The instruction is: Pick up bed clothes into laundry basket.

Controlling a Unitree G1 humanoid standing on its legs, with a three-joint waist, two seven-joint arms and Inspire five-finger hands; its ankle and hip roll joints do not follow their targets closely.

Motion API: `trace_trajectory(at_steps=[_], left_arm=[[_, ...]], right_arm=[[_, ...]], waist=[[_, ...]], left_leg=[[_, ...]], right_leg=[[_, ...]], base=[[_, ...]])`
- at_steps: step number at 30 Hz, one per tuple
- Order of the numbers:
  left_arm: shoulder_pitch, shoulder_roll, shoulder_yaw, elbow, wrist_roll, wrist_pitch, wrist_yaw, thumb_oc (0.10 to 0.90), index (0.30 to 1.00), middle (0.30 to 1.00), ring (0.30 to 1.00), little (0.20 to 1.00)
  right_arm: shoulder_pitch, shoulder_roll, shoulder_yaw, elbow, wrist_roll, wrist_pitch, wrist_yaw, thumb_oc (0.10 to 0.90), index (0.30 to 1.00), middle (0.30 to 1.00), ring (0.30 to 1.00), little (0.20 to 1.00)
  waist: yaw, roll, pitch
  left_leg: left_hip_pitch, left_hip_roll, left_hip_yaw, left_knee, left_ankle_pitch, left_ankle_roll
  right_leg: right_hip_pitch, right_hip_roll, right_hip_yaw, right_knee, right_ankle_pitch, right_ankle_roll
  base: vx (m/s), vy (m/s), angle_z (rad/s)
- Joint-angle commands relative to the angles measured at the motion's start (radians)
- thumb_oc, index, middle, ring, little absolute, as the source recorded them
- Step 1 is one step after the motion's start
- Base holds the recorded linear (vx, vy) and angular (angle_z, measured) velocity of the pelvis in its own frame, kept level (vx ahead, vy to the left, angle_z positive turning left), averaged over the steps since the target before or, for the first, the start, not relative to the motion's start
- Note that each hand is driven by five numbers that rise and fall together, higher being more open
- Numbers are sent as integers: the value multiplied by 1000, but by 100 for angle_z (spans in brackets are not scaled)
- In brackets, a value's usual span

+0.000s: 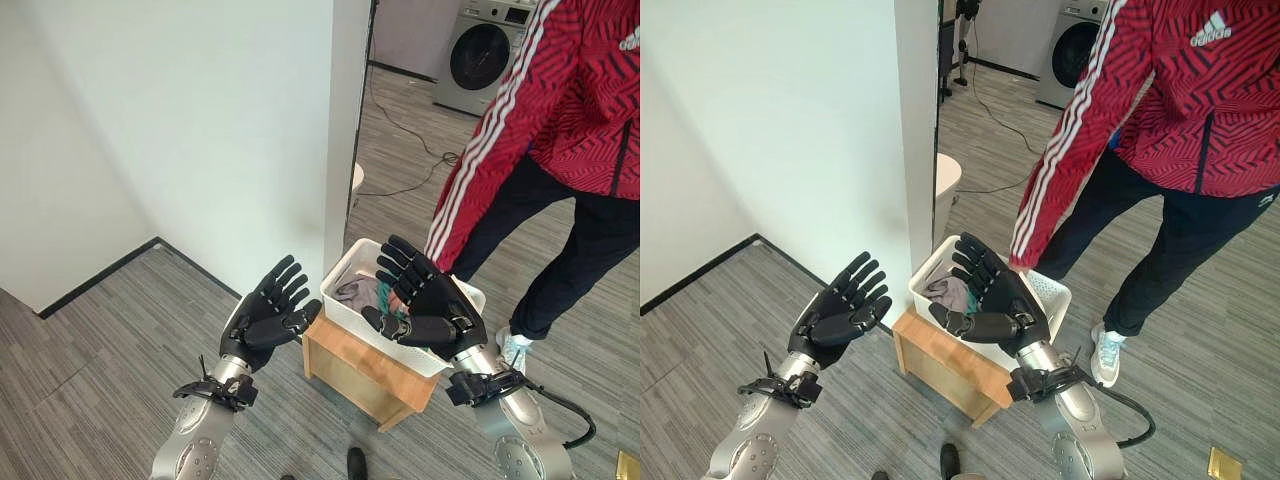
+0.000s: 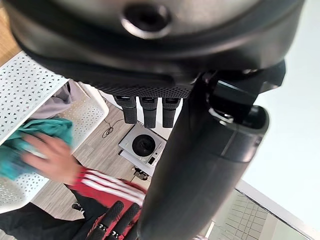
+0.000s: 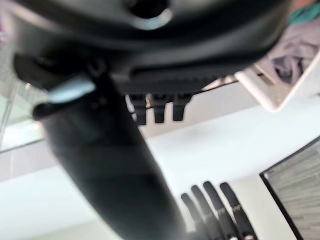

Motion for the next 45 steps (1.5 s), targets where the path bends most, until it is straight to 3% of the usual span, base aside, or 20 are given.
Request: trace_trajectory(at_steps=[1,34,38,40,41,42,43,44,45], left_arm=[[-107,16,17,-80,-4,-74,-46,800,900,900,900,900],[-111,4,31,-76,4,-88,-35,800,900,900,900,900],[-124,4,38,-81,7,-92,-32,800,900,900,900,900],[-145,12,40,-87,8,-98,-24,800,900,900,900,900],[-198,26,19,-94,-10,-102,-16,800,900,900,900,900],[-212,22,2,-87,-28,-102,-21,800,900,900,900,900],[-212,22,2,-86,-28,-103,-21,800,900,900,900,900],[-226,7,-20,-74,-41,-108,-24,800,900,900,900,900],[-240,3,-18,-60,-45,-117,-27,800,900,900,900,900]], right_arm=[[-31,10,-51,-103,28,-77,20,800,900,900,900,900],[-26,32,-44,-84,19,-74,14,800,900,900,900,900],[-37,34,-45,-80,17,-76,12,800,900,900,900,900],[-46,33,-50,-78,24,-80,10,800,900,900,900,900],[-50,33,-67,-83,25,-90,-4,800,900,900,900,900],[-37,32,-80,-89,23,-94,-4,800,900,900,900,900],[-38,32,-80,-89,23,-94,-4,800,900,900,900,900],[-18,27,-104,-101,19,-98,-8,800,900,900,900,900],[-18,24,-122,-108,14,-108,-20,800,900,900,900,900]], waist=[[2,-20,-63],[-7,-9,-68],[1,-9,-58],[10,-8,-46],[14,-19,-13],[2,-22,-7],[0,-21,-9],[-19,-21,-9],[-20,-20,-4]], left_leg=[[-28,7,-39,24,-69,16],[-12,4,-10,16,-75,20],[-23,1,-10,32,-77,21],[-57,-2,-31,92,-87,15],[-125,-21,-146,183,-93,4],[-145,-31,-214,192,-83,-2],[-148,-30,-216,191,-79,-3],[-176,-49,-286,206,-62,-5],[-196,-63,-326,211,-41,-15]], right_leg=[[55,-80,43,104,-244,87],[54,-79,63,88,-231,91],[44,-79,54,115,-238,91],[16,-71,48,210,-272,86],[-13,-36,113,339,-344,75],[-9,4,187,360,-378,73],[-12,4,185,358,-375,73],[10,58,316,357,-400,66],[31,80,399,330,-396,51]], base=[[0,0,0],[-1,0,0],[-25,-9,-2],[-97,-57,10],[-147,-126,30],[-122,-115,78],[-49,-93,214],[-91,-90,291],[-194,-192,260]])
